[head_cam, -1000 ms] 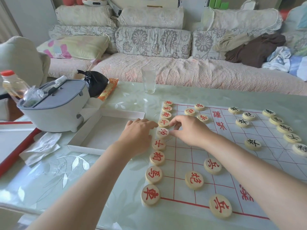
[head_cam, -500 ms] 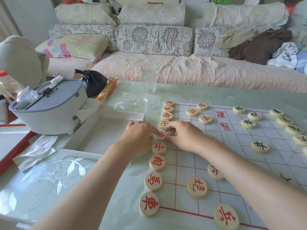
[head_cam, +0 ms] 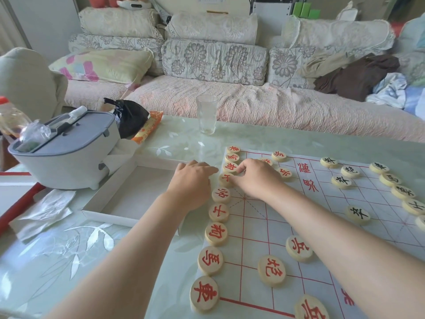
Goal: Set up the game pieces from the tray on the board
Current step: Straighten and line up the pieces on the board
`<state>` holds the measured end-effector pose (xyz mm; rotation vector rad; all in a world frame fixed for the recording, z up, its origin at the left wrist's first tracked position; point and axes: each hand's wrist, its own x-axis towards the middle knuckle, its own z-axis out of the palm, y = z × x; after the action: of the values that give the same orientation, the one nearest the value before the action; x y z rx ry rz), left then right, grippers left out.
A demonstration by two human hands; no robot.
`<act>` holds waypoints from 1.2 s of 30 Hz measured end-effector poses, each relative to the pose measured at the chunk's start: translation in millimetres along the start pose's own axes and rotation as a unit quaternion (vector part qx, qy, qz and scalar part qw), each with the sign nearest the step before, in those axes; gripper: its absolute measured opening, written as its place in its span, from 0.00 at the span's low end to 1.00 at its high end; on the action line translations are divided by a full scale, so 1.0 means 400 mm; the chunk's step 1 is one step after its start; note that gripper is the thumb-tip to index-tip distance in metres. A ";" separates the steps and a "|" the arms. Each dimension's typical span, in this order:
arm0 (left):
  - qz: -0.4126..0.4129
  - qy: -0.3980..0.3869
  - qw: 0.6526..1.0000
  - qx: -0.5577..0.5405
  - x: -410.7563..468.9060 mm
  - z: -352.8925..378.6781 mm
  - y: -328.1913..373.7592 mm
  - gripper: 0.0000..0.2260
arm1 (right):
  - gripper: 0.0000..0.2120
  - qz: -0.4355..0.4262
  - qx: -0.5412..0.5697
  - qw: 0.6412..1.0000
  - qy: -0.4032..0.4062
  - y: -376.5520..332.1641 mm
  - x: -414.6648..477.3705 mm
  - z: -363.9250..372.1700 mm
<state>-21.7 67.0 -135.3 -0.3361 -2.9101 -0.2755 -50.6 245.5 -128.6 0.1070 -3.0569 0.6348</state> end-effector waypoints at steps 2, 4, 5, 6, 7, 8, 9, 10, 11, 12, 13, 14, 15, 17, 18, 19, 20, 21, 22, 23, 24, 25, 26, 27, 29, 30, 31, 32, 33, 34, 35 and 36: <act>0.025 -0.008 1.000 0.003 0.009 0.004 0.012 0.25 | 0.22 0.017 -0.012 1.000 -0.020 -0.010 0.011 0.007; 0.038 -0.020 0.999 0.001 0.016 0.003 0.019 0.28 | 0.21 0.022 -0.006 0.999 -0.040 -0.015 0.022 0.011; 0.045 -0.025 0.999 0.001 0.019 0.002 0.019 0.29 | 0.21 0.019 0.000 0.999 -0.046 -0.015 0.026 0.011; 0.051 -0.031 0.998 0.001 0.020 0.003 0.018 0.30 | 0.20 0.015 0.007 0.999 -0.051 -0.013 0.030 0.012; 0.058 -0.038 0.998 0.004 0.020 0.006 0.015 0.30 | 0.19 0.010 0.015 0.998 -0.053 -0.011 0.034 0.014; 0.065 -0.045 0.997 0.008 0.021 0.008 0.012 0.29 | 0.17 0.004 0.025 0.998 -0.054 -0.006 0.040 0.018; 0.067 -0.050 0.996 0.009 0.022 0.010 0.010 0.28 | 0.16 0.000 0.032 0.998 -0.054 -0.002 0.044 0.020; 0.063 -0.050 0.997 0.006 0.024 0.011 0.008 0.27 | 0.13 -0.004 0.033 0.998 -0.053 0.004 0.048 0.024; 0.056 -0.045 0.997 0.001 0.025 0.009 0.007 0.26 | 0.11 -0.006 0.029 0.998 -0.052 0.009 0.050 0.025; 0.048 -0.037 0.998 -0.004 0.027 0.008 0.006 0.26 | 0.09 -0.008 0.026 0.998 -0.049 0.014 0.050 0.026; 0.042 -0.028 0.999 -0.006 0.028 0.007 0.006 0.26 | 0.09 -0.009 0.028 0.999 -0.044 0.017 0.048 0.025; 0.040 -0.020 0.999 -0.006 0.029 0.008 0.005 0.27 | 0.10 -0.009 0.039 0.998 -0.041 0.019 0.046 0.027; 0.041 -0.016 0.999 -0.004 0.029 0.011 0.005 0.27 | 0.13 -0.010 0.054 0.998 -0.042 0.017 0.043 0.028; 0.048 -0.025 0.999 -0.004 0.030 0.021 0.006 0.27 | 0.19 -0.014 0.072 0.996 -0.048 0.009 0.039 0.033; 0.050 -0.033 0.998 -0.010 0.030 0.025 0.007 0.26 | 0.20 -0.017 0.072 0.996 -0.050 0.007 0.040 0.037; 0.049 -0.038 0.998 -0.017 0.031 0.026 0.008 0.25 | 0.20 -0.019 0.072 0.996 -0.051 0.007 0.041 0.038; 0.045 -0.036 0.998 -0.022 0.033 0.027 0.009 0.24 | 0.18 -0.022 0.071 0.996 -0.054 0.009 0.043 0.037; 0.039 -0.027 0.999 -0.026 0.036 0.026 0.008 0.24 | 0.16 -0.026 0.070 0.996 -0.057 0.012 0.045 0.034; 0.033 -0.016 0.999 -0.028 0.039 0.025 0.007 0.24 | 0.13 -0.031 0.067 0.996 -0.059 0.016 0.047 0.030; 0.026 -0.007 0.999 -0.029 0.042 0.025 0.006 0.24 | 0.10 -0.036 0.064 0.996 -0.058 0.022 0.049 0.024; 0.022 0.000 0.999 -0.030 0.044 0.027 0.005 0.25 | 0.09 -0.040 0.064 0.996 -0.054 0.027 0.051 0.022; 0.022 0.003 0.999 -0.029 0.045 0.029 0.005 0.25 | 0.08 -0.044 0.070 0.995 -0.049 0.030 0.052 0.020; 0.026 0.001 0.999 -0.027 0.046 0.032 0.006 0.25 | 0.08 -0.045 0.077 0.995 -0.046 0.034 0.053 0.020; 0.030 -0.006 0.999 -0.024 0.047 0.034 0.009 0.26 | 0.08 -0.046 0.085 0.994 -0.045 0.035 0.054 0.023; 0.033 -0.020 0.999 -0.020 0.049 0.038 0.013 0.25 | 0.12 -0.051 0.093 0.993 -0.048 0.036 0.055 0.034; 0.032 -0.022 0.999 -0.020 0.050 0.039 0.013 0.24 | 0.14 -0.056 0.093 0.993 -0.049 0.035 0.056 0.040; 0.028 -0.022 0.999 -0.023 0.052 0.039 0.012 0.23 | 0.15 -0.064 0.092 0.992 -0.050 0.035 0.056 0.043; 0.022 -0.019 0.999 -0.028 0.054 0.038 0.010 0.23 | 0.15 -0.070 0.089 0.992 -0.051 0.033 0.056 0.043; 0.016 -0.016 0.999 -0.032 0.056 0.037 0.007 0.22 | 0.14 -0.077 0.085 0.992 -0.052 0.035 0.056 0.042; 0.010 -0.014 0.999 -0.035 0.056 0.037 0.005 0.22 | 0.13 -0.081 0.079 0.992 -0.055 0.036 0.056 0.040; 0.007 -0.013 0.999 -0.037 0.056 0.037 0.004 0.21 | 0.12 -0.083 0.073 0.992 -0.056 0.039 0.055 0.037; 0.006 -0.013 0.999 -0.039 0.056 0.038 0.003 0.21 | 0.12 -0.084 0.068 0.993 -0.057 0.042 0.055 0.035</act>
<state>-45.5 76.1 -144.9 -0.3716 -2.9268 -0.3865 -73.6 254.0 -147.3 0.4108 -3.0632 0.8515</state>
